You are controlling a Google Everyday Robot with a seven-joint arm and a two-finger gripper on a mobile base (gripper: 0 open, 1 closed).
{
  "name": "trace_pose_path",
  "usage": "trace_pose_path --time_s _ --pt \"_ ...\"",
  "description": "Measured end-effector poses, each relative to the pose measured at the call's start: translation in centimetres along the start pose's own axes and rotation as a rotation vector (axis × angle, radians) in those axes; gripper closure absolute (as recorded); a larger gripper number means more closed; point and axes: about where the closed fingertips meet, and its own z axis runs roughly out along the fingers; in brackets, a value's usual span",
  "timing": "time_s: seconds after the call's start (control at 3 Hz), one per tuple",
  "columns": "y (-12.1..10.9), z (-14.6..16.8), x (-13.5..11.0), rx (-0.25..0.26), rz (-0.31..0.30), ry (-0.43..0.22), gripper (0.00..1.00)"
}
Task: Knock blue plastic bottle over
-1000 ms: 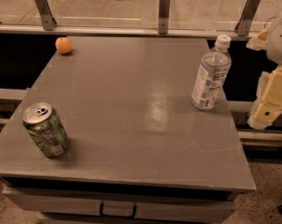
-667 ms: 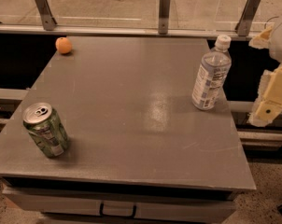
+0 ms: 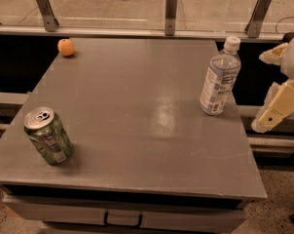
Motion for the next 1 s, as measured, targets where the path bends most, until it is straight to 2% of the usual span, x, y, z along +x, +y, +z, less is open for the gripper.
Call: trace_pose_path --time_s 0.33,1.0 --pt "-0.2 3.4 -0.5 -0.044 0.04 -0.146 0.0" --pt "-2.2 8.6 -2.1 -0.092 0.082 -0.403 0.0"
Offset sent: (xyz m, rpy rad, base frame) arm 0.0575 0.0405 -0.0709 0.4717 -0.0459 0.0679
